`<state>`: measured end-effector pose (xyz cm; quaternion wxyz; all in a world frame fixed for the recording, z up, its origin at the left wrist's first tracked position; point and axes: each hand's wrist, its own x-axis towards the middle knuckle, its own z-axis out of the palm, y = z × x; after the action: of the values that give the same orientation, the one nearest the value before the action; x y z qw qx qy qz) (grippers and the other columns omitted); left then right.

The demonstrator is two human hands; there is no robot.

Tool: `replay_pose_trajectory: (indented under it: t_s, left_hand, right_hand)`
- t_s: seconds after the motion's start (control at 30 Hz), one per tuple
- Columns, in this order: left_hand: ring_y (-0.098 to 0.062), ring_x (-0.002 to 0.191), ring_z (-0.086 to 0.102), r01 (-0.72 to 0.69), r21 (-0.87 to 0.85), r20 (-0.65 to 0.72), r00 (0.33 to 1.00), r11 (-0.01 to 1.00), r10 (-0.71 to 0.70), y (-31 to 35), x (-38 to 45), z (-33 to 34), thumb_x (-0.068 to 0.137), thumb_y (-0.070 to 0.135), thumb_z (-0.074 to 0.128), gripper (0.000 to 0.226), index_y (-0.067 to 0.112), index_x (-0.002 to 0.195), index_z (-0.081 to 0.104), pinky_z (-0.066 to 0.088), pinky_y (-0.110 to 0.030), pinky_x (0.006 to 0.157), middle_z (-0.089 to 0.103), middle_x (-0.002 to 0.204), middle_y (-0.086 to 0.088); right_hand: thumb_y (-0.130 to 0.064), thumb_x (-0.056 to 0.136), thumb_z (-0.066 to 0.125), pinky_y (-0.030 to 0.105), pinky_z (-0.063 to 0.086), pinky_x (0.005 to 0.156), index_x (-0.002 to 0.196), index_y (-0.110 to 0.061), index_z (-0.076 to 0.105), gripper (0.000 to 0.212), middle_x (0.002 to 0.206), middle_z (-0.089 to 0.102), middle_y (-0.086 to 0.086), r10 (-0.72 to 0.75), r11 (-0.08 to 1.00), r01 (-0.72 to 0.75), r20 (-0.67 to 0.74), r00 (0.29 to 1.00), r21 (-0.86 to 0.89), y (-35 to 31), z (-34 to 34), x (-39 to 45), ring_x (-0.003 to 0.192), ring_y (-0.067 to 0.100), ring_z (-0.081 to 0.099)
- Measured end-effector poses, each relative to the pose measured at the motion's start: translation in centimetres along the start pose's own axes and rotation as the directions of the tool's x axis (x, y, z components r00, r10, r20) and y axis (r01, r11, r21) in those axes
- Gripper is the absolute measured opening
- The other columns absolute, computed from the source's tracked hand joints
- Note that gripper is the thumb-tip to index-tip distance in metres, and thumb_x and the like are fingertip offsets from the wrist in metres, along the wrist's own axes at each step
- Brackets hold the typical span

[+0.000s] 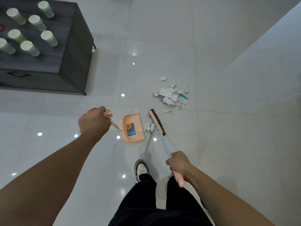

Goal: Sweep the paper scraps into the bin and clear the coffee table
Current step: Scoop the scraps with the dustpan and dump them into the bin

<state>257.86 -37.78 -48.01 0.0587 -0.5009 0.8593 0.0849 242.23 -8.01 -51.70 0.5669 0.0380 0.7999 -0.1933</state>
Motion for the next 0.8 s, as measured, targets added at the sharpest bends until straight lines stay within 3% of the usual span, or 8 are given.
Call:
replay_pose_trajectory:
  t_s: [0.13,0.2,0.37,0.63,0.73,0.8]
  left_hand:
    - [-0.027,0.06,0.049,0.0,0.008,0.002,1.0,1.0,0.0,0.1,0.0,0.0,0.082,0.022,0.056,0.007,0.019,0.076,0.055,0.032,-0.027,0.055,0.048,0.066,0.002]
    - [-0.026,0.059,0.048,-0.004,0.007,0.01,1.0,1.0,0.004,0.3,-0.2,0.0,0.081,0.023,0.056,0.006,0.019,0.077,0.054,0.032,-0.027,0.055,0.047,0.066,0.002]
    - [-0.026,0.059,0.048,0.001,-0.022,0.007,1.0,1.0,-0.001,-0.4,-0.4,-0.1,0.08,0.024,0.056,0.006,0.021,0.077,0.053,0.033,-0.027,0.056,0.044,0.064,0.004]
    - [-0.023,0.057,0.046,0.082,-0.108,-0.051,0.995,0.991,-0.088,-2.3,-1.1,0.4,0.081,0.026,0.055,0.011,0.023,0.071,0.052,0.031,-0.028,0.053,0.047,0.064,0.004]
    - [-0.015,0.054,0.043,0.141,-0.103,-0.035,0.989,0.985,-0.145,-1.8,-0.8,0.4,0.08,0.027,0.05,0.009,0.024,0.072,0.052,0.031,-0.026,0.051,0.048,0.062,0.006]
    - [-0.014,0.052,0.043,0.168,-0.101,-0.034,0.984,0.981,-0.172,-1.4,-0.6,0.4,0.078,0.025,0.05,0.008,0.023,0.07,0.052,0.031,-0.024,0.05,0.049,0.061,0.005]
  right_hand:
    - [-0.002,0.08,0.06,0.027,0.031,0.046,0.074,-0.013,0.053,0.014,0.045,0.041,0.003,0.024,0.985,-0.039,0.086,0.996,0.167,-1.4,0.9,-0.9,0.036,0.018,0.034]
    - [-0.009,0.084,0.065,0.02,0.029,0.041,0.082,-0.015,0.058,0.01,0.047,0.047,0.004,0.029,0.968,-0.063,0.138,0.99,0.242,-2.1,0.5,-1.6,0.036,0.017,0.035]
    - [-0.014,0.089,0.065,0.019,0.029,0.039,0.103,-0.016,0.061,0.014,0.055,0.053,0.005,-0.029,0.948,-0.04,0.21,0.977,0.317,-3.0,-0.7,-2.8,0.04,0.016,0.038]
    - [-0.007,0.083,0.063,0.02,0.026,0.041,0.097,-0.013,0.059,0.017,0.055,0.045,0.008,-0.041,0.964,0.024,0.057,0.998,0.266,-3.4,-1.4,-3.4,0.038,0.017,0.033]
    - [-0.003,0.08,0.061,0.019,0.027,0.039,0.085,-0.015,0.049,0.018,0.054,0.042,0.007,-0.08,0.962,0.08,-0.008,0.997,0.26,-3.9,-3.5,-3.0,0.036,0.017,0.033]
    - [-0.002,0.08,0.06,0.019,0.03,0.038,0.081,-0.009,0.052,0.011,0.053,0.044,0.008,-0.106,0.972,0.116,-0.059,0.993,0.207,-4.7,-5.3,-2.4,0.034,0.017,0.036]
